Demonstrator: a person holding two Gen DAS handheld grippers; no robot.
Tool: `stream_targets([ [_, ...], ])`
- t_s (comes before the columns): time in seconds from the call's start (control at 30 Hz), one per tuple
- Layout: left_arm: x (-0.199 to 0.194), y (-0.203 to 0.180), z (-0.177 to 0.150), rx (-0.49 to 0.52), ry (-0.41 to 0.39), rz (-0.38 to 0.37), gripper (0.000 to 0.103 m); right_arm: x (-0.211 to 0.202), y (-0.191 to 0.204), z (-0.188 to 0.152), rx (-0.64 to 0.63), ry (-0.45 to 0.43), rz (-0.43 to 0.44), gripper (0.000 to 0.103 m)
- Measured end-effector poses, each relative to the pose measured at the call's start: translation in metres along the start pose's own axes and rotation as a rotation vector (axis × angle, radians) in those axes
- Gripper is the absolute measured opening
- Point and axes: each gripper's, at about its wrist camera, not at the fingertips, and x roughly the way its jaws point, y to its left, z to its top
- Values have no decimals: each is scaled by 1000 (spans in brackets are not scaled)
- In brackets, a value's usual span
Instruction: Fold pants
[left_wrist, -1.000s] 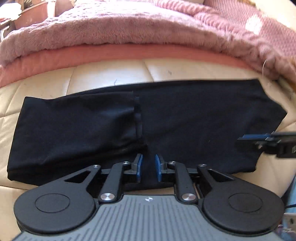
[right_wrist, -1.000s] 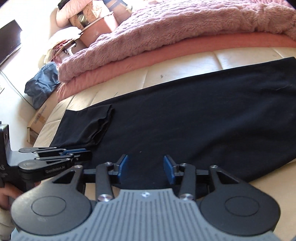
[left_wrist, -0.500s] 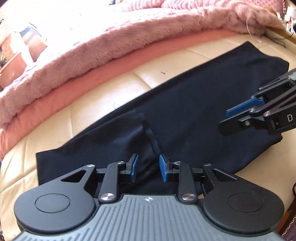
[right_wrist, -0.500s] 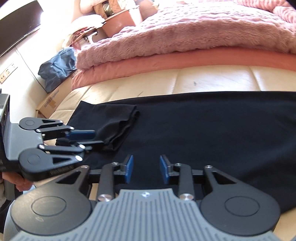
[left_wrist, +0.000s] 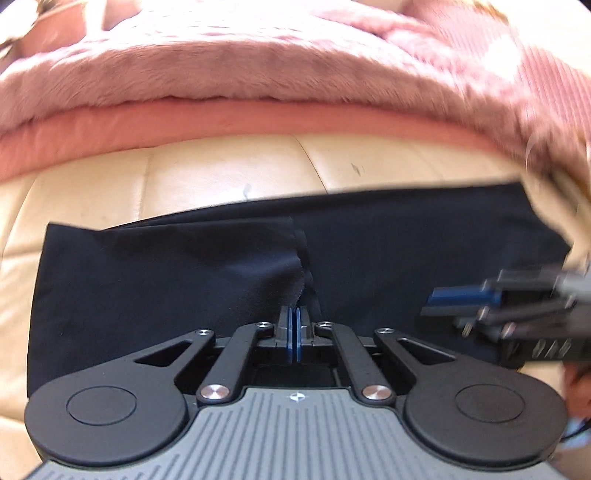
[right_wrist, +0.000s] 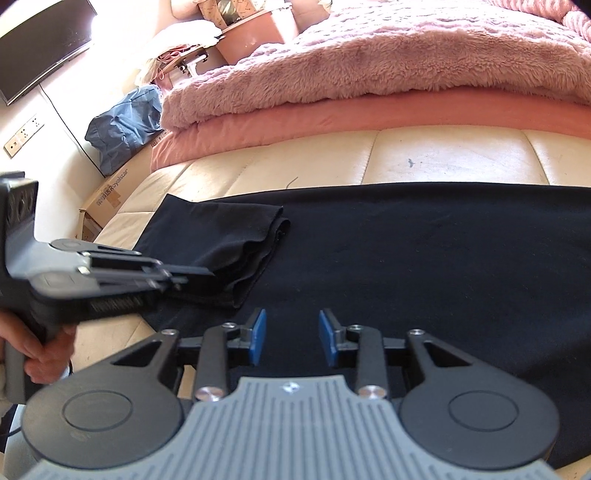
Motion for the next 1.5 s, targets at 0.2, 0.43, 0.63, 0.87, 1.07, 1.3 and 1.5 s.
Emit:
stream_targets([
  [0.2,-14,-3,9,-24,-23,-85,0,11,3,-2,-17,30,22,29],
  [0.43,26,-10,-6,-23,66,-82,0,18,8,3,-18,46,27,29],
  [0.63,9,-16,-5,106,21,-7,14,15,5,10,-7,28,22,29],
  [0.87,14,-33,-14,353,46,100,42,28,15,8,-20,46,54,30],
  [1.07,26,-29,-12,321,71,80,29,33,19,11,-52,51,46,30],
  [1.3,26,3,0,96,92,-26,6,35,14,10,-39,56,41,30],
  [1.5,8,23,6,-82,40,-91,4,41,20,13,-66,51,58,30],
])
